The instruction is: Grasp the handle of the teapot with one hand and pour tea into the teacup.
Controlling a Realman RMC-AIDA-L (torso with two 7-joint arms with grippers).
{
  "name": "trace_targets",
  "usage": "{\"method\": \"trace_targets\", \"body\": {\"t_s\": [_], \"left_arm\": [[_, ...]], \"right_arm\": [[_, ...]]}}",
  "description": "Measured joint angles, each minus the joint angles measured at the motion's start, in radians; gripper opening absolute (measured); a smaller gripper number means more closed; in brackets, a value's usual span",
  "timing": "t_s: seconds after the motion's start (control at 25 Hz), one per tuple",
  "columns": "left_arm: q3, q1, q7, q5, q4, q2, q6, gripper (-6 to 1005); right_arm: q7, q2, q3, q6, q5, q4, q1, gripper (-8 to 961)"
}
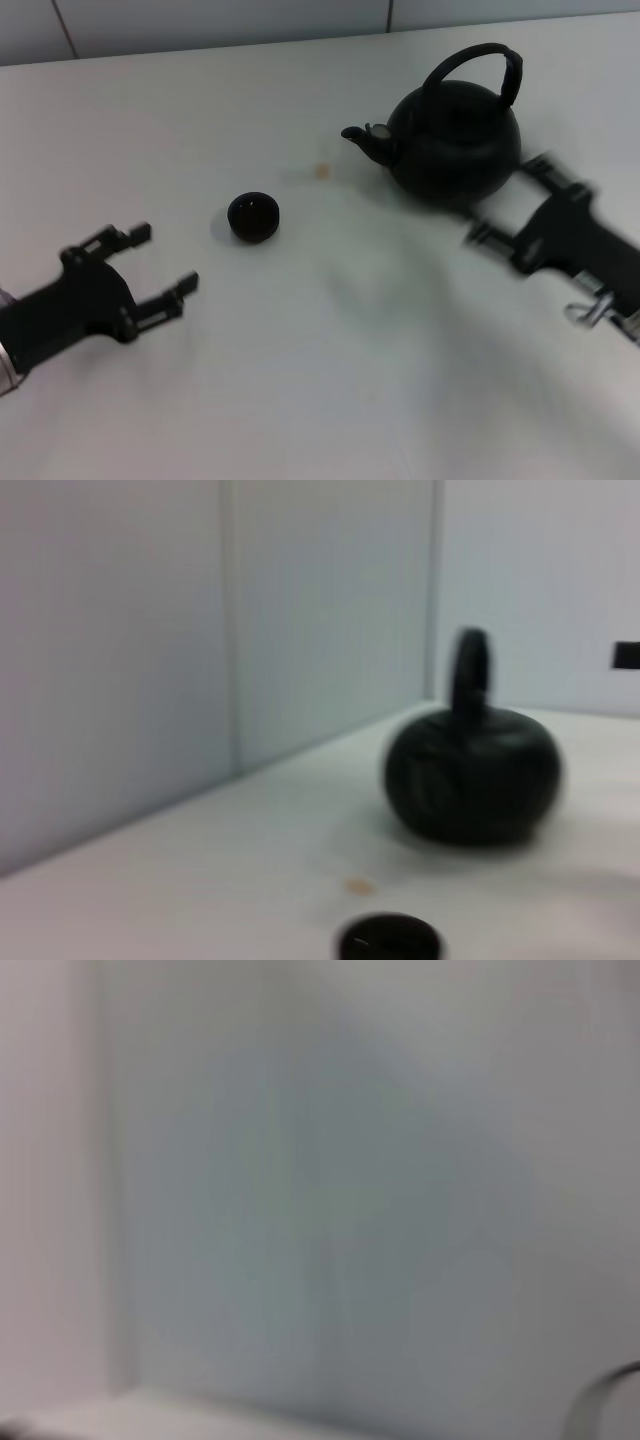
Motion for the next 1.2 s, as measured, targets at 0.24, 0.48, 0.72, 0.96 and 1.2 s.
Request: {"method": "trace_targets", "body": {"t_s": [0.24, 0.48, 0.72, 0.96, 1.2], "left_arm": [[-0.007, 0.000, -0.056, 0.169, 0.042, -0.019, -0.005, 815], [-0.012, 0.004, -0.086, 0.174, 0.053, -0.022, -0.023, 815], [-0.012, 0.006, -0.088, 0.175, 0.059, -0.024, -0.025, 815], [-0.011, 0.007, -0.107, 0.190, 0.073, -0.025, -0.026, 814], [-0.012, 0.001, -0.113, 0.207, 0.078, -0.028, -0.037, 814]], "right_arm": [[0.159, 0.002, -0.002, 0.158, -0.251, -0.147, 0.051, 802], [0.265, 0.002, -0.041, 0.225, -0.299, -0.250, 0.092, 801], [0.322, 0.003, -0.095, 0.310, -0.329, -0.282, 0.120, 801], [0.353, 0.002, -0.108, 0.330, -0.341, -0.286, 0.136, 802], [0.364, 0.002, -0.108, 0.331, -0.345, -0.286, 0.135, 802]]}}
